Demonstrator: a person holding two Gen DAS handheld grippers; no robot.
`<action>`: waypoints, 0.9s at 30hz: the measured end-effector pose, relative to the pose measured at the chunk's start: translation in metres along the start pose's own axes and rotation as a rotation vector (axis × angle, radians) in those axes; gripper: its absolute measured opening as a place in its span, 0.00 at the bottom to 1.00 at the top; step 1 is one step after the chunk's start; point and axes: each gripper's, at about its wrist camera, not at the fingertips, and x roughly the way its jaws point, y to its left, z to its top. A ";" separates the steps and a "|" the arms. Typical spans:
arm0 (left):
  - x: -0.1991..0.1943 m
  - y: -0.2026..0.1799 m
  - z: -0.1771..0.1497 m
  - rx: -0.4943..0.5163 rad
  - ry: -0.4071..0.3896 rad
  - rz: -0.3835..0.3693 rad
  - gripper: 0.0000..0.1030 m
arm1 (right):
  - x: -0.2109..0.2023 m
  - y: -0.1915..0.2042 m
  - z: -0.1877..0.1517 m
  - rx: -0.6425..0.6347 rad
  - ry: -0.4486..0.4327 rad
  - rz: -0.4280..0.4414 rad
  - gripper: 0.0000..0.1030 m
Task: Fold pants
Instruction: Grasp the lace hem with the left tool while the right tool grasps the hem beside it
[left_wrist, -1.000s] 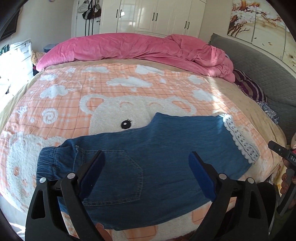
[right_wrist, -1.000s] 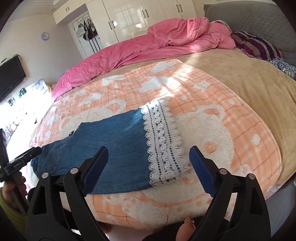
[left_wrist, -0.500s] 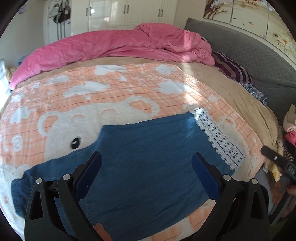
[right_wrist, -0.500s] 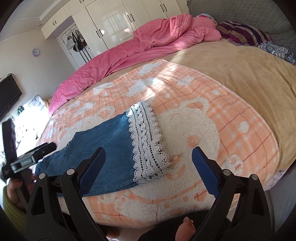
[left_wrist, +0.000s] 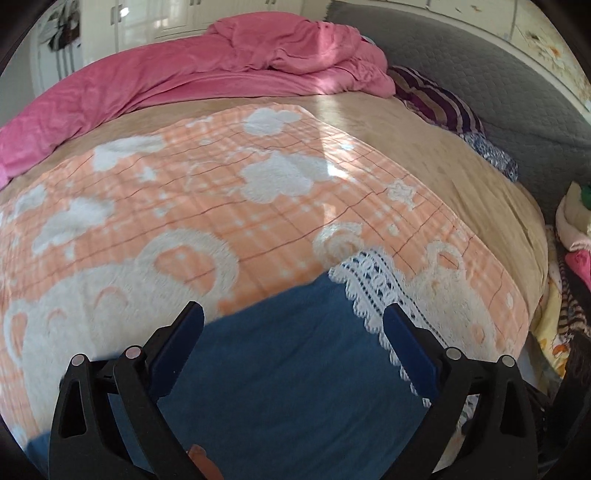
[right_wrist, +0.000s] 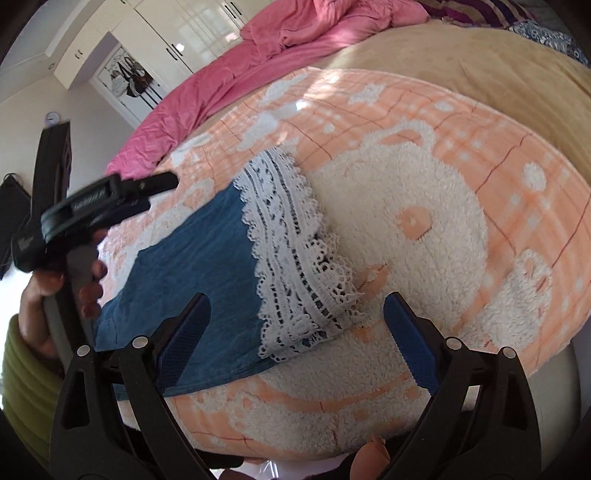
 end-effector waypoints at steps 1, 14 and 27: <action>0.010 -0.002 0.005 0.016 0.016 -0.021 0.94 | 0.003 0.000 -0.001 -0.002 0.004 -0.001 0.86; 0.088 -0.004 0.025 0.088 0.110 -0.212 0.73 | 0.008 0.007 -0.007 -0.077 -0.046 0.007 0.54; 0.108 -0.009 0.021 0.037 0.147 -0.469 0.39 | 0.025 0.000 0.001 -0.028 -0.012 0.124 0.16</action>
